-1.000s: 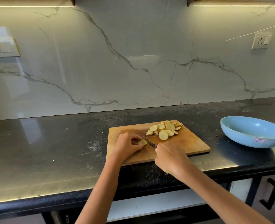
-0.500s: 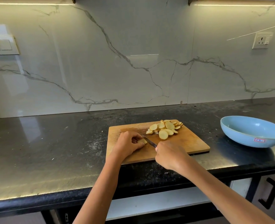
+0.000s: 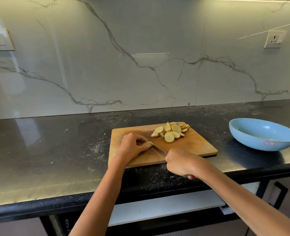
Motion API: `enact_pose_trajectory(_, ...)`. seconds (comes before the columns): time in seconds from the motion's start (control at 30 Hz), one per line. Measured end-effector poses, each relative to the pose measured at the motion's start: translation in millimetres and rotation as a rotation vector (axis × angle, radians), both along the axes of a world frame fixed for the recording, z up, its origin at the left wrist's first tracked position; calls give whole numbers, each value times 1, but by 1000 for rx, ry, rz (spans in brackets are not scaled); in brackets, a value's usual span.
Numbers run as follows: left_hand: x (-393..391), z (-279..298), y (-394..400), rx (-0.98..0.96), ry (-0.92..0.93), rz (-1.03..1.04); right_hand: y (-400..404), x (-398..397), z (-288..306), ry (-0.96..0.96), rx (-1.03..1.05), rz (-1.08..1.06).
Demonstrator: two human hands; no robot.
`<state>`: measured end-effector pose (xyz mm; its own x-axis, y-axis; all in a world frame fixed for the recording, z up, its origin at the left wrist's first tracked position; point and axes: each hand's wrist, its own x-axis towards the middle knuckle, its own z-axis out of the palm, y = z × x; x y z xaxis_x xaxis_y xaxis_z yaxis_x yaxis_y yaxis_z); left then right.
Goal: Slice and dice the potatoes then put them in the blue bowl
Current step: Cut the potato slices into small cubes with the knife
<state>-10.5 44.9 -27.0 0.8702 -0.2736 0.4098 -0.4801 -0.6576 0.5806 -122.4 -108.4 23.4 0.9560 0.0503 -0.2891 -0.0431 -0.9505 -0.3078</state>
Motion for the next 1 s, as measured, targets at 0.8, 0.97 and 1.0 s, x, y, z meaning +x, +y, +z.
enact_pose_trajectory(0.8,-6,1,7,-8,-5,1,8,9,1,-107,33,-6)
enact_pose_trajectory(0.97,-5,2,5,-6,11,8,12,14,-1,-70,33,-25)
enact_pose_trajectory(1.0,-5,3,5,-4,13,10,13,15,-1,-61,38,-30)
